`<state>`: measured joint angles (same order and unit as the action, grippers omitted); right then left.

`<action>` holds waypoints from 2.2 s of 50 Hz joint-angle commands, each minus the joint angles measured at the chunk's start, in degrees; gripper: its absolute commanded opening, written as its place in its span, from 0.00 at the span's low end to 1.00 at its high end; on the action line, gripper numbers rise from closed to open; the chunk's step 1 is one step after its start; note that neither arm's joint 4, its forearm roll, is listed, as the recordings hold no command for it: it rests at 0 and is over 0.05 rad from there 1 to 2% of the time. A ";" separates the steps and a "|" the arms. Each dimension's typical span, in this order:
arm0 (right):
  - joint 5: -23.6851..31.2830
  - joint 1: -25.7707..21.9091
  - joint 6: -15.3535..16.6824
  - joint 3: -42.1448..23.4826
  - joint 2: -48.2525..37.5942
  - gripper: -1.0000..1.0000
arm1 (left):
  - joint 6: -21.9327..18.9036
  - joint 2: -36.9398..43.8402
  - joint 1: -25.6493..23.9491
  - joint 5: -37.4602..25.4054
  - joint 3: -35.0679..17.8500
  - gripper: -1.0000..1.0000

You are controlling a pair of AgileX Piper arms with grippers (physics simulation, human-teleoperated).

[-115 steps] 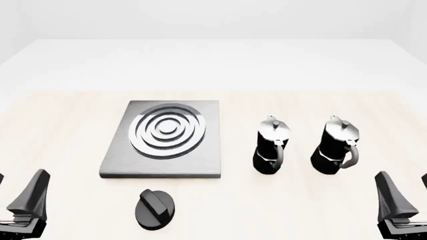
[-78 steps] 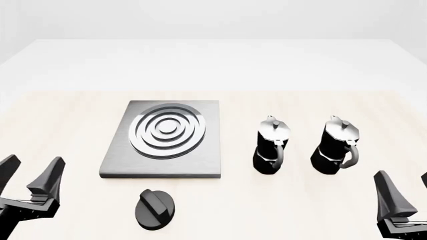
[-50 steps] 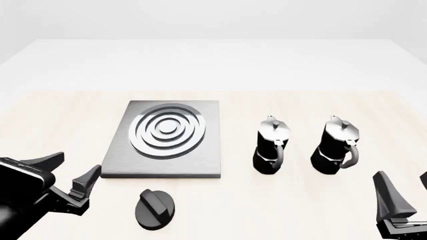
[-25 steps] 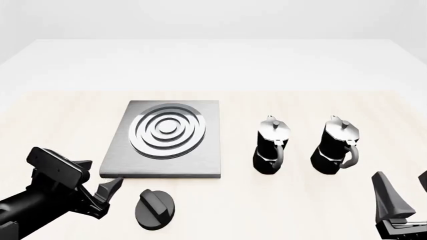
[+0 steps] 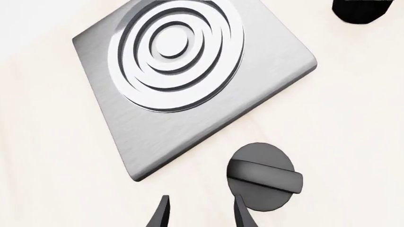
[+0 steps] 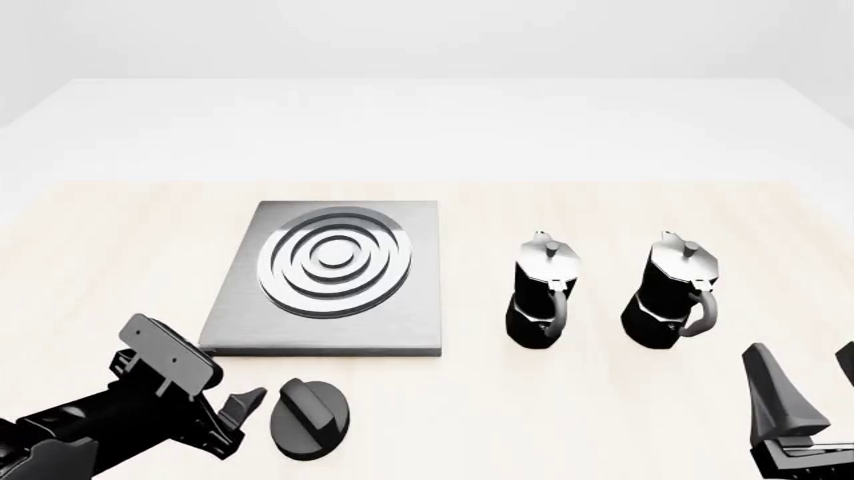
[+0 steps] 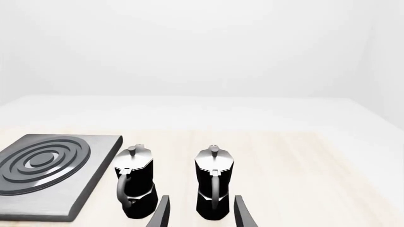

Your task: Turn off the stove.

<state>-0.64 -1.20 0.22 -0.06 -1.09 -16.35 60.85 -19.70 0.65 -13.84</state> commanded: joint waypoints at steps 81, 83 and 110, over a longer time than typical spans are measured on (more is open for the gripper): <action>0.00 -0.42 -0.45 0.01 -0.05 1.00 | -7.83 20.80 -3.07 12.05 -7.18 1.00; -0.08 -0.44 -0.49 0.01 -0.13 1.00 | -8.23 21.03 -3.05 11.78 -7.76 1.00; -0.32 -1.09 -0.23 0.02 -0.51 1.00 | -11.56 19.53 -1.08 9.63 -9.95 1.00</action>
<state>-1.01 -1.98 -0.12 -0.04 -1.63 -28.96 80.92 -20.48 10.30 -21.49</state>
